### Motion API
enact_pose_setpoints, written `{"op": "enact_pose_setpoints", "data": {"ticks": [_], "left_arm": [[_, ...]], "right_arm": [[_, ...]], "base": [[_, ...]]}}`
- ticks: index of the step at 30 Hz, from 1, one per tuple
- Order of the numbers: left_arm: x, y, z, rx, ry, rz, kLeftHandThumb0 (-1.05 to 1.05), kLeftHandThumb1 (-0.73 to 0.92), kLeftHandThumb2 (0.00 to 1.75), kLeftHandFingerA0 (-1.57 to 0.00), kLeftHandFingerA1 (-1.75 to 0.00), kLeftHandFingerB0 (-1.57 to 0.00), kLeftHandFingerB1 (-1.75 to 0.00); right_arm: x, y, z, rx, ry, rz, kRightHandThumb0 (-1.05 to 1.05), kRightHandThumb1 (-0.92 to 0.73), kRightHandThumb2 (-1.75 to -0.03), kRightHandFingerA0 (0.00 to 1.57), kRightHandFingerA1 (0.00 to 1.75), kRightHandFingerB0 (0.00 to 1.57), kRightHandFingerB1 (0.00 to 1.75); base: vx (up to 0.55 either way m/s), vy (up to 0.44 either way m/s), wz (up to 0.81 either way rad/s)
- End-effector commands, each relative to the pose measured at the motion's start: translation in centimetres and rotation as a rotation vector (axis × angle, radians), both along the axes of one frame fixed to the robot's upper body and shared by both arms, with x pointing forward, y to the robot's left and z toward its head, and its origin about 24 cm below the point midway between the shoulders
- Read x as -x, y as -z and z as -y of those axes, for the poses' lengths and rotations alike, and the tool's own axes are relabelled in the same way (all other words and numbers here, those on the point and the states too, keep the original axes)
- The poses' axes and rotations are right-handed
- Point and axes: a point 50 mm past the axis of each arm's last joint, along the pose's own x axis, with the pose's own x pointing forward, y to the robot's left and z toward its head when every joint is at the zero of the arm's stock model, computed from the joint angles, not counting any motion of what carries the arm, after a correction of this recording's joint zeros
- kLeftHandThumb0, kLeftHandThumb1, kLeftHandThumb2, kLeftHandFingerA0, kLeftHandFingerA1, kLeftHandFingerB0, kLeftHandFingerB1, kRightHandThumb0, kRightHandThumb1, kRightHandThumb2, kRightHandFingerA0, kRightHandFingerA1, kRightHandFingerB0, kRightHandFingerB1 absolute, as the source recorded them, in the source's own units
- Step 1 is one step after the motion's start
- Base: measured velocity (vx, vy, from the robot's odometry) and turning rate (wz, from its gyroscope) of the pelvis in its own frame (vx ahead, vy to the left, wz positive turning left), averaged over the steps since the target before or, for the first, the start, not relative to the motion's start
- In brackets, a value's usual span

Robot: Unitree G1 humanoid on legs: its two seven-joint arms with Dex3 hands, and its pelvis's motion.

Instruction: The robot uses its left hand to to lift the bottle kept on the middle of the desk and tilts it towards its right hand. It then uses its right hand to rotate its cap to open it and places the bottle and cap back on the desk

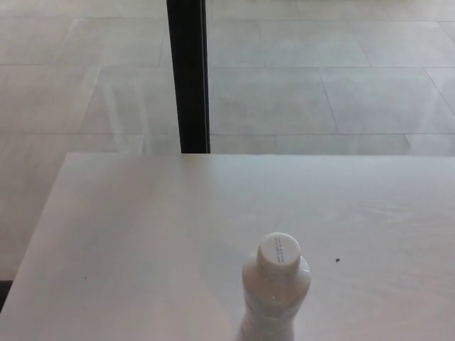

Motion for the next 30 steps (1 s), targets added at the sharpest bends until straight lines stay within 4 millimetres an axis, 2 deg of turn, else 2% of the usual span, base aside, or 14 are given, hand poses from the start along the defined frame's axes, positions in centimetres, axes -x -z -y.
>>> {"op": "enact_pose_setpoints", "data": {"ticks": [1, 3, 4, 5, 6, 8, 10, 15, 16, 17, 20, 21, 25, 30], "left_arm": [[-2.9, -3.6, 10.9, 0.154, 0.381, 0.186, -0.90, 0.51, 0.93, 0.00, -0.31, 0.00, -0.21], [-2.7, -3.3, 11.7, 0.163, 0.402, 0.180, -0.84, 0.49, 0.94, -0.01, -0.40, 0.00, -0.27], [-2.6, -3.2, 12.3, 0.153, 0.411, 0.171, -0.83, 0.67, 0.63, -0.07, -0.51, -0.02, -0.24], [-2.6, -2.9, 12.7, 0.159, 0.419, 0.155, -0.85, 0.49, 0.97, -0.16, -0.61, 0.00, -0.32], [-2.6, -2.6, 13.2, 0.169, 0.438, 0.149, -0.83, 0.64, 0.61, -0.14, -0.61, -0.05, -0.31], [-2.5, -2.0, 14.3, 0.186, 0.481, 0.098, -0.89, 0.50, 1.01, -0.13, -0.63, 0.00, -0.37], [-2.3, -1.4, 15.1, 0.153, 0.567, 0.046, -0.87, 0.49, 0.99, -0.03, -0.49, 0.00, -0.28], [-2.0, -0.7, 16.0, 0.083, 0.661, -0.017, -0.98, 0.57, 1.01, -0.01, -0.36, 0.00, -0.18], [-2.0, -0.5, 16.4, 0.063, 0.676, -0.038, -0.87, 0.66, 0.60, 0.00, -0.37, 0.00, -0.22], [-2.0, -0.4, 16.8, -0.033, 0.707, -0.050, -0.97, 0.55, 0.98, 0.00, -0.31, 0.00, -0.20], [-2.0, -0.2, 17.2, -0.104, 0.737, -0.068, -0.92, 0.50, 0.94, 0.00, -0.33, -0.01, -0.25], [-2.0, -0.2, 17.5, -0.126, 0.750, -0.070, -0.84, 0.45, 0.92, 0.00, -0.37, 0.00, -0.30], [-1.8, 0.1, 18.5, -0.218, 0.803, -0.123, -0.81, 0.43, 0.90, 0.00, -0.35, -0.03, -0.26], [-1.5, 0.3, 19.4, -0.411, 0.813, -0.135, -0.83, 0.45, 0.90, 0.00, -0.38, -0.03, -0.30]], "right_arm": [[-3.6, -3.0, -9.0, 0.116, -0.351, 0.149, -0.83, -0.69, -1.00, 0.09, 0.47, 0.04, 0.32], [-3.9, -2.4, -9.5, 0.103, -0.377, 0.124, -0.80, -0.85, -0.67, 0.18, 0.41, 0.11, 0.22], [-4.1, -2.1, -9.8, 0.088, -0.383, 0.112, -0.37, -0.49, -1.09, 0.03, 0.50, 0.00, 0.49], [-4.3, -1.9, -10.2, 0.078, -0.388, 0.100, -0.74, -0.87, -0.66, 0.24, 0.42, 0.12, 0.26], [-4.4, -1.6, -10.4, 0.058, -0.395, 0.087, -0.74, -0.86, -0.66, 0.26, 0.43, 0.14, 0.26], [-4.6, -1.1, -10.9, 0.038, -0.403, 0.074, -0.75, -0.68, -1.01, 0.29, 0.57, 0.08, 0.41], [-4.7, -0.6, -11.3, 0.025, -0.405, 0.067, -0.72, -0.85, -0.66, 0.41, 0.53, 0.18, 0.28], [-4.5, 0.0, -11.5, 0.008, -0.404, 0.052, -0.69, -0.85, -0.66, 0.45, 0.53, 0.19, 0.28], [-4.5, 0.0, -11.5, 0.001, -0.402, 0.053, -0.67, -0.84, -0.66, 0.49, 0.55, 0.21, 0.28], [-4.4, -0.1, -11.4, -0.004, -0.400, 0.056, -0.67, -0.83, -0.66, 0.51, 0.55, 0.23, 0.28], [-4.5, -0.4, -11.4, 0.001, -0.402, 0.061, -0.72, -0.68, -1.01, 0.49, 0.65, 0.17, 0.44], [-4.6, -0.5, -11.5, 0.002, -0.401, 0.066, -0.67, -0.82, -0.65, 0.56, 0.58, 0.27, 0.29], [-4.8, -1.0, -11.6, -0.024, -0.389, 0.086, -0.66, -0.79, -0.64, 0.63, 0.63, 0.35, 0.31], [-4.8, -1.3, -11.6, -0.014, -0.388, 0.098, -0.67, -0.63, -1.00, 0.65, 0.73, 0.35, 0.51]], "base": [[0.00, 0.000, 0.00], [0.00, 0.000, 0.00], [0.00, 0.000, 0.00], [0.00, 0.000, 0.00], [0.00, 0.000, 0.00], [0.00, 0.000, 0.00], [0.00, 0.000, 0.00], [0.00, 0.000, 0.00], [0.00, 0.000, 0.00], [0.00, 0.000, 0.00], [0.00, 0.000, 0.00], [0.00, 0.000, 0.00], [0.00, 0.000, 0.00], [0.00, 0.000, 0.00]]}}
